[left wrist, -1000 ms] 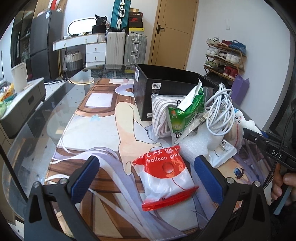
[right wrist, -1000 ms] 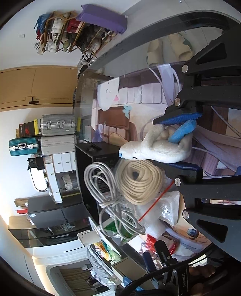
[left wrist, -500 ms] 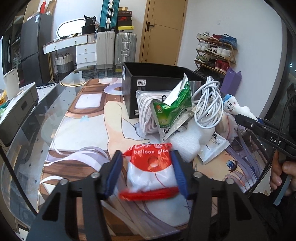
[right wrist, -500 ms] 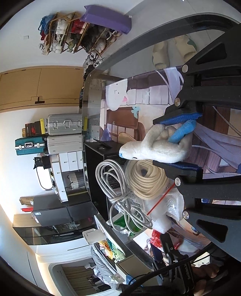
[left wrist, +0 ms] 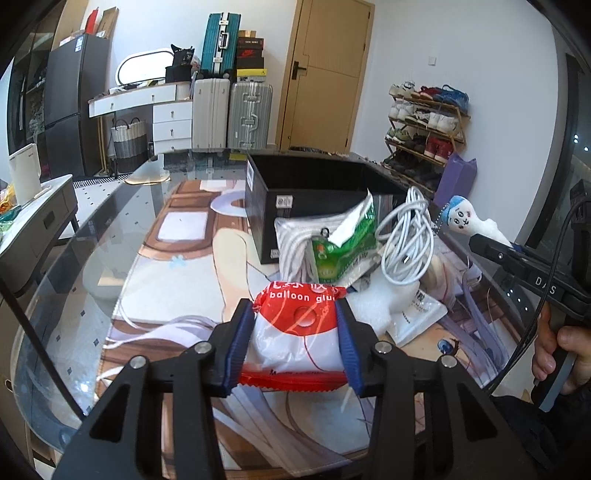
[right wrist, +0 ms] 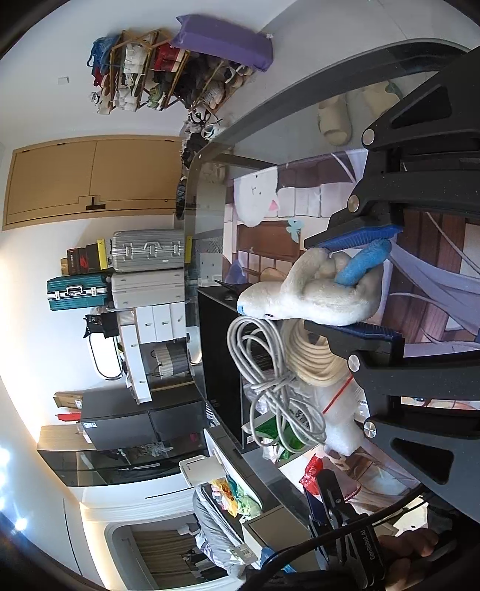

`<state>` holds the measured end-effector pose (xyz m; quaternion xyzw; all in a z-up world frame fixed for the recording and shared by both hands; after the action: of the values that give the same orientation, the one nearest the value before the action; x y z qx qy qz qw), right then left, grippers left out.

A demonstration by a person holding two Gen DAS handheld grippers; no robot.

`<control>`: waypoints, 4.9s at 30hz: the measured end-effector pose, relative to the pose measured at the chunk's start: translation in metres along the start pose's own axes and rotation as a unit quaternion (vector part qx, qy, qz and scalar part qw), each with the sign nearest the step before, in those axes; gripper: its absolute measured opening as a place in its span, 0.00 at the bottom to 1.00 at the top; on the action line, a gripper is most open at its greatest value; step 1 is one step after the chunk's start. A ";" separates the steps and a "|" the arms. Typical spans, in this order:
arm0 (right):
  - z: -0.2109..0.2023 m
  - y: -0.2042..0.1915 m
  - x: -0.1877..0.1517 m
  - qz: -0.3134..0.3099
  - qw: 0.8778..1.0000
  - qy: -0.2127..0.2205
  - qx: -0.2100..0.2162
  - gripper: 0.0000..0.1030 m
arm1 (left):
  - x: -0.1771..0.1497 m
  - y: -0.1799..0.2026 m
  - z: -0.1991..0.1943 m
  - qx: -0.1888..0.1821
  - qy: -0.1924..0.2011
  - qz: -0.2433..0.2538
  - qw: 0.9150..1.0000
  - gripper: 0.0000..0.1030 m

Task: Organize soft objects
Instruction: 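Carry the bag and the plush toy over the black box with both grippers, then open both grippers to drop the bag and plush into the box, then withdraw both grippers from the box toward the remaining items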

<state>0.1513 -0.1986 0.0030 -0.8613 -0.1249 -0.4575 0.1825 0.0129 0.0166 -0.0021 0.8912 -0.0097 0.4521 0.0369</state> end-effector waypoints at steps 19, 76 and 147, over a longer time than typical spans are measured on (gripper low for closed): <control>-0.012 -0.015 0.036 -0.011 0.999 0.018 0.047 0.35 | 0.050 -0.010 -0.016 0.015 0.055 -0.001 0.998 0.42; 0.099 -0.032 0.123 -0.050 0.989 -0.067 0.118 0.35 | 0.134 -0.018 0.089 0.007 0.014 -0.015 1.000 0.42; 0.038 -0.035 0.046 -0.042 0.987 -0.097 0.123 0.99 | 0.073 -0.018 0.027 0.028 0.005 0.043 0.999 1.00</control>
<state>0.1912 -0.1485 0.0294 -0.8666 -0.2338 -0.3599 0.2546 0.0790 0.0332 0.0401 0.8885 -0.0356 0.4574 -0.0077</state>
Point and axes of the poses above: each gripper's, at about its wrist camera, not at the fingertips, and z roughly the way its jaws point, y to its right, x to its top, the point moved 1 cm from there along z, roughly the way its jaws point, and after that the axes turned 7 degrees about z, right-handed, at the moved point
